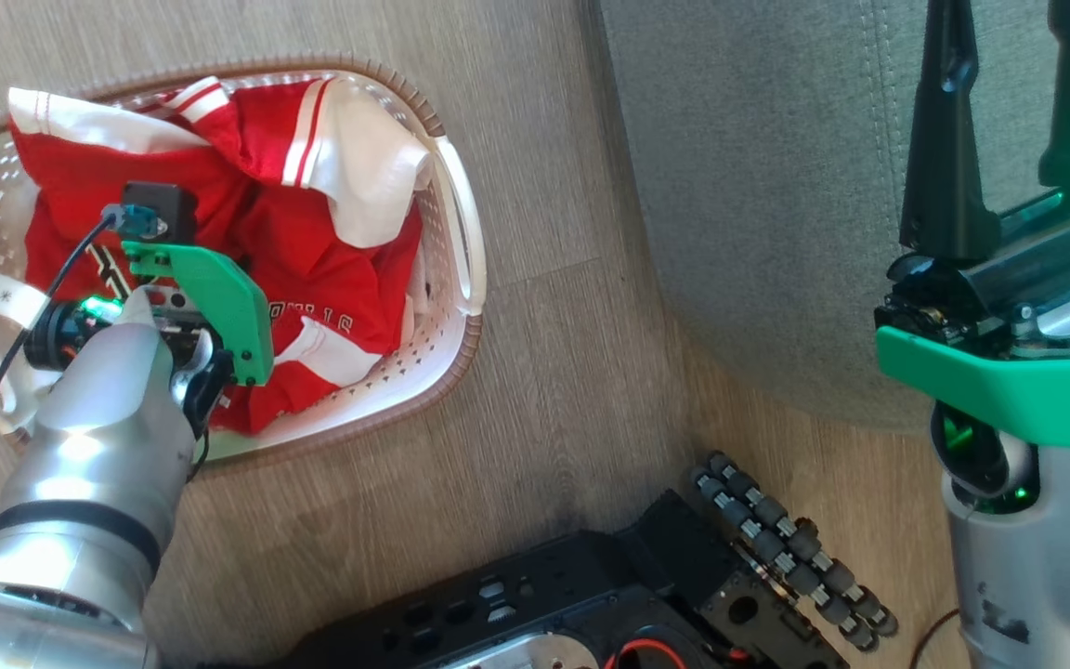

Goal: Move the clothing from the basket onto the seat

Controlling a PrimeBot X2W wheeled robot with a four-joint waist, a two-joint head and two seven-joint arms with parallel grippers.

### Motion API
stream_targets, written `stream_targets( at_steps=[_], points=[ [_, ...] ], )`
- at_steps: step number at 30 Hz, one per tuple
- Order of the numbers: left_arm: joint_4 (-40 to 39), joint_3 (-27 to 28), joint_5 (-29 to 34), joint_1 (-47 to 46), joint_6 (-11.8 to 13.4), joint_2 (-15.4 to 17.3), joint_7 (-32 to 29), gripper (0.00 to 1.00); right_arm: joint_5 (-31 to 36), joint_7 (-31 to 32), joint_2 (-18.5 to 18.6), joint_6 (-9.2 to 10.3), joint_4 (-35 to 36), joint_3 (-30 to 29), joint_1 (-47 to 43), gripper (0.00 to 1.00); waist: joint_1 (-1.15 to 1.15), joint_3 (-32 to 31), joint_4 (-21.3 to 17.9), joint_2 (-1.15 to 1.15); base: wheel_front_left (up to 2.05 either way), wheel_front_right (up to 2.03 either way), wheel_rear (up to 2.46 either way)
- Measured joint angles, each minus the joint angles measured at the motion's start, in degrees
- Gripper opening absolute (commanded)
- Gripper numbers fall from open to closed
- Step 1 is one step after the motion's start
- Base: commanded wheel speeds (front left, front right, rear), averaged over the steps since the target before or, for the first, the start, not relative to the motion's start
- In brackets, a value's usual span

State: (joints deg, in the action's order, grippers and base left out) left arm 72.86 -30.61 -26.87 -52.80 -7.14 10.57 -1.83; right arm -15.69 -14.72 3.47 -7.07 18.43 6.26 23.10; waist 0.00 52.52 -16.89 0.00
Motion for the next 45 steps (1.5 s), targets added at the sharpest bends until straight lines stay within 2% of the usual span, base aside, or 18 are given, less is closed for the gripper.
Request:
stream_targets(
  at_steps=[6,12,22,29,33,39,45],
  points=[
    [-0.2,-0.7,-1.8,0.5,0.0,0.2,3.1,0.0,0.0,0.0,0.0,0.0,-0.9,0.1,0.0,1.0,0.0,-2.1,0.3,0.0,0.0,0.0,0.0],
    [-1.3,-2.4,-4.0,4.4,0.0,-0.1,7.4,0.0,0.0,0.0,0.0,0.0,-2.8,0.0,-0.2,1.0,0.0,-7.1,0.9,0.01,0.0,0.0,0.0],
    [-6.0,-6.8,-7.8,11.7,0.0,-1.3,13.9,0.0,0.8,0.0,0.0,0.0,-7.5,0.0,-4.3,1.0,-0.01,-19.2,3.4,0.01,0.0,0.0,0.0],
    [-10.5,-8.6,-10.4,16.5,0.0,-1.2,15.6,0.0,1.0,0.0,0.4,0.0,-10.4,-0.1,-8.4,1.0,-0.01,-28.7,5.6,0.01,0.0,0.0,0.0],
    [-14.5,-8.9,-11.3,18.9,0.0,-0.7,16.0,0.0,0.6,0.0,0.9,0.0,-11.7,-0.2,-11.3,1.0,-0.01,-34.0,6.8,0.01,0.0,0.0,0.0],
    [-22.6,-6.2,-10.8,21.5,0.3,0.9,16.0,0.0,-0.2,0.0,1.9,0.0,-13.0,-0.2,-13.8,1.0,-0.01,-39.9,8.2,0.01,0.0,0.0,0.0],
    [-33.8,-4.7,-9.6,23.5,1.9,2.0,16.0,0.0,-1.0,0.0,2.3,0.0,-13.9,0.1,-16.9,1.0,-0.01,-45.1,10.3,0.01,0.0,0.0,0.0]
  ],
)
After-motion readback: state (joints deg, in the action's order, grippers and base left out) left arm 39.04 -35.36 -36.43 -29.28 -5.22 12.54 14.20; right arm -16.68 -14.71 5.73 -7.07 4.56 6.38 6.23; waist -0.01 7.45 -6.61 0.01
